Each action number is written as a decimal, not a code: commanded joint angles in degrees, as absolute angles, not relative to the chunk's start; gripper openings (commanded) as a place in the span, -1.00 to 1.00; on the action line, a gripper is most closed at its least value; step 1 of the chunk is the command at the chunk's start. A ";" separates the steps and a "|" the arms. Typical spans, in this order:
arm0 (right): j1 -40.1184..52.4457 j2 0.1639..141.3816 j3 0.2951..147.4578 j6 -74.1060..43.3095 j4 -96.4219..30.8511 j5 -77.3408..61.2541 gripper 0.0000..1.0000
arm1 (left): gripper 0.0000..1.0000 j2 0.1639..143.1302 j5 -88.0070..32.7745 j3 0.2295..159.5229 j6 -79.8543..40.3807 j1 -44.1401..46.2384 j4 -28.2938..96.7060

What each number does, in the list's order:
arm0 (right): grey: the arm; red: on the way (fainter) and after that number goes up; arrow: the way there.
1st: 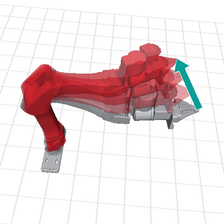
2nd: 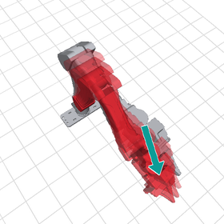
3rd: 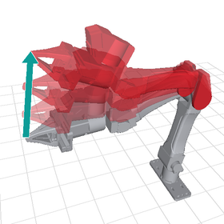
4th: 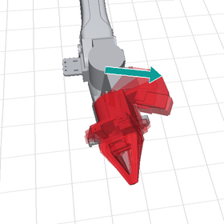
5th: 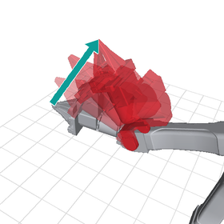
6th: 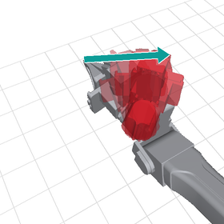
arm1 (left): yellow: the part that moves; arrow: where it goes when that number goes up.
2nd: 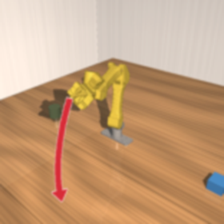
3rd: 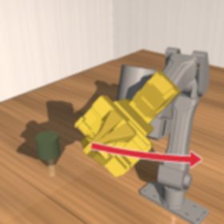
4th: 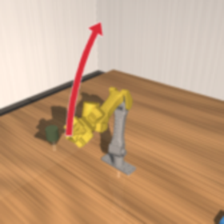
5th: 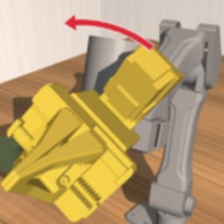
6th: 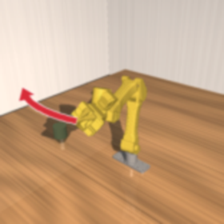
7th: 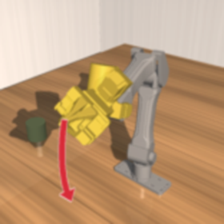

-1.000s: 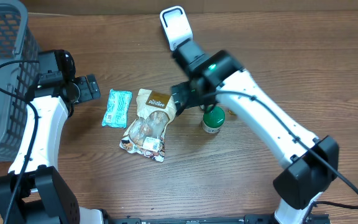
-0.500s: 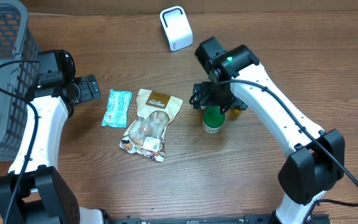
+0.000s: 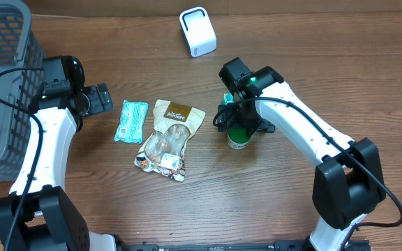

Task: Scan the item barcode
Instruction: 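Move the right gripper onto the green-capped jar and grasp it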

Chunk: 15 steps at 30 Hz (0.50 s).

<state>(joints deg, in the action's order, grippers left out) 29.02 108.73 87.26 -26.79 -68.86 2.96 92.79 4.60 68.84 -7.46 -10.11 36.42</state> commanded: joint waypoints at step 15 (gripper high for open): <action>29.23 108.44 80.36 -27.03 -61.76 2.87 0.82 | 0.99 91.94 4.86 70.08 -6.81 -9.74 36.40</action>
